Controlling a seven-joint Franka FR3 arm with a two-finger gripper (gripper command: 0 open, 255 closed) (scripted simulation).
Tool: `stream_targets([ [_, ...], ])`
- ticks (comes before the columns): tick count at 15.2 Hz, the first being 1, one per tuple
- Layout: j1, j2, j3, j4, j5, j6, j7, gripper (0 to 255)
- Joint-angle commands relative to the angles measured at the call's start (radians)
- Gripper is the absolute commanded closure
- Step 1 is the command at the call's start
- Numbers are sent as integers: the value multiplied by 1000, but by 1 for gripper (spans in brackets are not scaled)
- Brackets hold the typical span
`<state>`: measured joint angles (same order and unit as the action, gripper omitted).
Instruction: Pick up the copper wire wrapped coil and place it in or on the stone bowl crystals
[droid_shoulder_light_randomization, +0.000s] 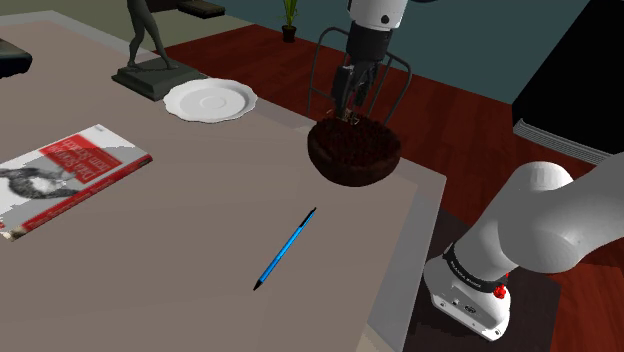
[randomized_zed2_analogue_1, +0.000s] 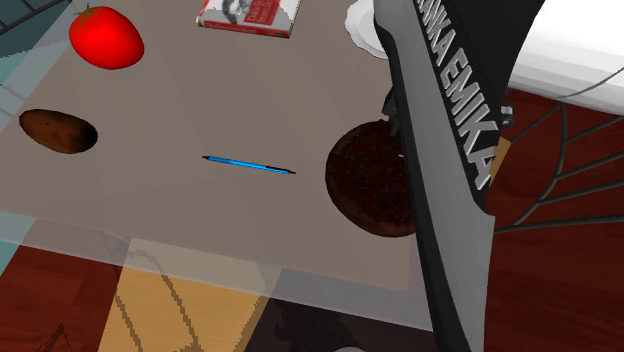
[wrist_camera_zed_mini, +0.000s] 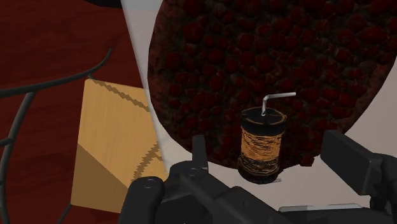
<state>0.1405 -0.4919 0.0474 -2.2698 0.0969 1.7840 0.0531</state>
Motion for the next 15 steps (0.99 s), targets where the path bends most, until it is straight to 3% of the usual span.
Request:
stream_targets([
  [1,0,0,0,0,0,0,0,0],
  [3,0,0,0,0,0,0,0,0],
  [7,-3,9,-8,135,-6,-126,2,0],
  [15,-3,9,-8,134,-6,-125,2,0],
])
